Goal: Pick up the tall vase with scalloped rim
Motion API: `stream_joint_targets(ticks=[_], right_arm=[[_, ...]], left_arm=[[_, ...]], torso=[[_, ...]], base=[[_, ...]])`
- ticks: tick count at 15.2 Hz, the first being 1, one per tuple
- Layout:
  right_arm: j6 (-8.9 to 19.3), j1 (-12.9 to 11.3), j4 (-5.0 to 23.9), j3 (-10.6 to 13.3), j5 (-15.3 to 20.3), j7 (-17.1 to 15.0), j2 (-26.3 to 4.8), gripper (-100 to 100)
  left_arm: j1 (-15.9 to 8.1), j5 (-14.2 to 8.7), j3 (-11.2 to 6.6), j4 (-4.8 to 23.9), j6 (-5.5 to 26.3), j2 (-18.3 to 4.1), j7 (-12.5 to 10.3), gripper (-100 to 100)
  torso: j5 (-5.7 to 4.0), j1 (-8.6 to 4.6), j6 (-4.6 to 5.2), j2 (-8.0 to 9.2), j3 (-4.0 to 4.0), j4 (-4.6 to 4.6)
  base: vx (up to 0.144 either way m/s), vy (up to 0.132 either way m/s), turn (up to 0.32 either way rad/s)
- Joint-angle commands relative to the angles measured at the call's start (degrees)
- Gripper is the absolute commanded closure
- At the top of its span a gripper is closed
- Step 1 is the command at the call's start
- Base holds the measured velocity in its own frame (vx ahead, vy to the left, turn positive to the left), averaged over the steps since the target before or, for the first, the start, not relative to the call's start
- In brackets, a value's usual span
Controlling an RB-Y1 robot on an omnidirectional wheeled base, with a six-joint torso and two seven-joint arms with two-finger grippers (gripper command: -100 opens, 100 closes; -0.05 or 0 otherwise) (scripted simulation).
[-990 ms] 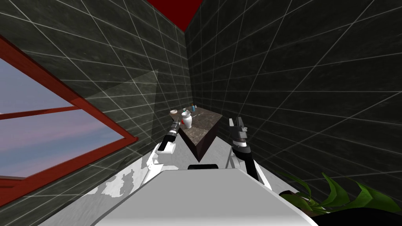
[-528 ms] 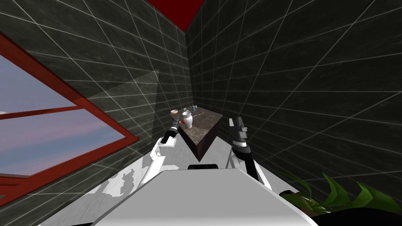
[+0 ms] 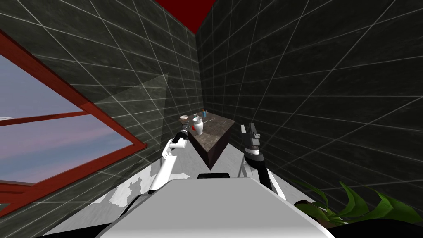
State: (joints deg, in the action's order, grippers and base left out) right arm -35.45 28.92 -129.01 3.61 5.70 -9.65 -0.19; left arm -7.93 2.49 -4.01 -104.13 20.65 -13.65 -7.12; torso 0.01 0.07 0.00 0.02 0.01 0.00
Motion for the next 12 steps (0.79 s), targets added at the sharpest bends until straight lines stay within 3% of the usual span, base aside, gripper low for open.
stream_joint_targets(ticks=[1,2,4,5,6,8,9,11,12], right_arm=[[0.0,0.0,0.0,0.0,0.0,0.0,0.0,0],[0.0,0.0,0.0,0.0,0.0,0.0,0.0,0],[0.0,0.0,0.0,0.0,0.0,0.0,0.0,0],[0.0,0.0,0.0,0.0,0.0,0.0,0.0,0],[0.0,0.0,0.0,0.0,0.0,0.0,0.0,0],[0.0,0.0,0.0,0.0,0.0,0.0,0.0,0],[0.0,0.0,0.0,0.0,0.0,0.0,0.0,0],[0.0,0.0,0.0,0.0,0.0,0.0,0.0,0],[0.0,0.0,0.0,0.0,0.0,0.0,0.0,0]], left_arm=[[-0.6,-0.1,-0.13,0.2,1.9,-0.2,-0.1,-100],[-3.2,0.2,-0.85,2.3,3.9,-0.4,-0.6,-100],[-4.0,0.2,-0.85,2.3,5.8,-0.4,-0.6,-100],[-6.1,0.5,-1.57,4.4,7.4,-0.5,-1.1,-100],[-7.4,0.5,-1.57,4.4,8.6,-0.5,-1.1,-100],[-7.5,0.5,-1.57,4.4,9.9,-0.5,-1.1,-100],[-10.1,0.8,-2.3,6.4,11.9,-0.6,-1.5,-100],[-11.0,0.8,-2.3,6.4,14.0,-0.6,-1.5,-100],[-13.2,1.0,-3.03,8.5,15.3,-0.6,-2.0,-100]], torso=[[0.0,0.0,0.0,0.0,0.0,0.0],[0.0,-0.02,0.0,0.0,0.0,0.0],[-0.01,-0.02,0.0,0.0,0.0,0.0],[-0.01,-0.03,0.0,0.0,0.0,0.0],[-0.01,-0.02,0.01,0.0,0.0,0.0],[0.0,-0.01,0.0,-0.01,0.0,0.0],[0.0,-0.03,0.0,-0.01,0.0,0.0],[0.0,-0.01,0.0,-0.01,0.0,0.0],[0.0,-0.02,0.0,0.0,0.0,0.0]], base=[[-0.006,0.008,-0.002],[-0.009,0.01,0.011],[-0.009,0.011,0.005],[-0.011,0.015,0.008],[-0.012,0.018,0.007],[-0.005,0.012,-0.002],[-0.007,0.015,0.011],[-0.009,0.016,0.004],[-0.011,0.016,0.008]])
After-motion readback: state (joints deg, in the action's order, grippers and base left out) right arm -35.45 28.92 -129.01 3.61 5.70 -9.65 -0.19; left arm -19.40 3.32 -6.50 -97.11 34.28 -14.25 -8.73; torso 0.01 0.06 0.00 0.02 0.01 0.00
